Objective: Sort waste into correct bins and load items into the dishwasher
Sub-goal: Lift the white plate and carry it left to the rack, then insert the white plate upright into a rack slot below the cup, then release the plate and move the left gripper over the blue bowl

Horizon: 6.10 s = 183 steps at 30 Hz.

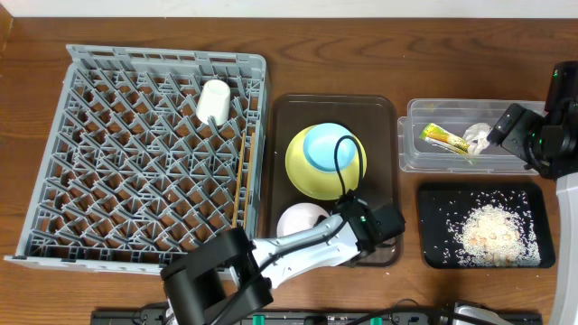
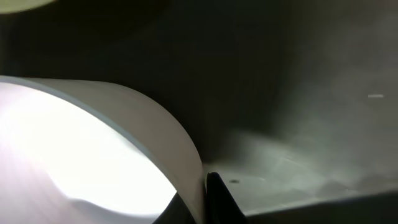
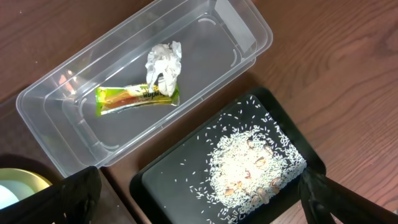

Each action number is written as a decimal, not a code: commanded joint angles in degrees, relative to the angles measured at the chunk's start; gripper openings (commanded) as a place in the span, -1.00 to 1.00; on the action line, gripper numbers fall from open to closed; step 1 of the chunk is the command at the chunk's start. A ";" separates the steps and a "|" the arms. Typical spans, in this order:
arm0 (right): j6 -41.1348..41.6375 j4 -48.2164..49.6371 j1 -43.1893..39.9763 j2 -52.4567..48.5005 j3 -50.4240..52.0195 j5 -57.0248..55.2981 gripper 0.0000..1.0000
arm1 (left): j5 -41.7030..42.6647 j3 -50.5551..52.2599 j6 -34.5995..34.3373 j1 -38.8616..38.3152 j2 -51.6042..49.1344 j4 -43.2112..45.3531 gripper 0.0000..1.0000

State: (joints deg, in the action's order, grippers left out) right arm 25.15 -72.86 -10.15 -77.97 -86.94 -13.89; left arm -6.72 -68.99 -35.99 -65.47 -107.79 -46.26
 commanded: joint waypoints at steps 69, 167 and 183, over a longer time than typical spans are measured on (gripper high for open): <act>-0.37 -0.07 -0.28 0.07 -0.33 -0.42 0.98 | 95.82 -7.78 35.78 77.79 0.17 -5.53 -0.85; -0.37 -0.09 -0.28 0.07 -0.33 -0.42 0.98 | 17.97 -4.92 20.61 63.98 13.20 -5.86 -0.85; -0.37 -0.09 -0.28 0.07 -0.33 -0.42 0.98 | 17.66 -13.60 16.15 51.23 29.83 -2.12 0.15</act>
State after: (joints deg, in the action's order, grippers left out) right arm 25.15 -72.86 -10.17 -77.97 -86.94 -13.89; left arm 11.53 -81.82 -19.16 -9.85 -78.89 -49.15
